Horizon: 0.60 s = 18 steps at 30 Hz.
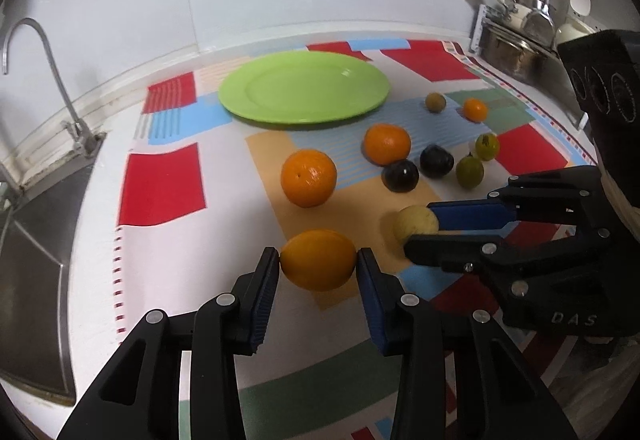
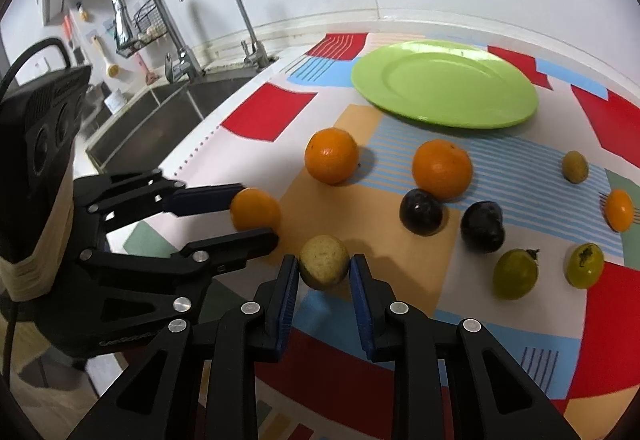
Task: Organize fruits
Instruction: 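Carry both held fruits onto the green plate and open both tools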
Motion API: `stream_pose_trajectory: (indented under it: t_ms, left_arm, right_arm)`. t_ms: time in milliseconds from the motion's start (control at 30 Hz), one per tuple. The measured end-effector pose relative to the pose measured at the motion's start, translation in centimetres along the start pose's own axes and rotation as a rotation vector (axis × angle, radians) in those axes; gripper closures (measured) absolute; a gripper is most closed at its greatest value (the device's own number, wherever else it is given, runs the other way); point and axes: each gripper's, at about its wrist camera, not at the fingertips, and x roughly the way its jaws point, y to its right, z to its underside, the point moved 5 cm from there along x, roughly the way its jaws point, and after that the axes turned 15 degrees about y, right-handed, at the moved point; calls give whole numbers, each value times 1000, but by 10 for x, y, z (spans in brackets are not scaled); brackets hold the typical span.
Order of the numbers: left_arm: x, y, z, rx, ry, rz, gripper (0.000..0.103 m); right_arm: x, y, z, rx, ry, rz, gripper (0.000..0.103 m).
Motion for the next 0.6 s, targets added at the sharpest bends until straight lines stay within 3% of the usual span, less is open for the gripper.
stream_pose_trajectory:
  t_ms: [333,600]
  left_arm:
    - [-12,0,-40,-11,69,-45,64]
    - [8,-4,-79,19,119,-41,64]
  right_arm:
    - [-22,8,-40,-5,95,52,75]
    - [-23,30,-79,-5,152,102,75]
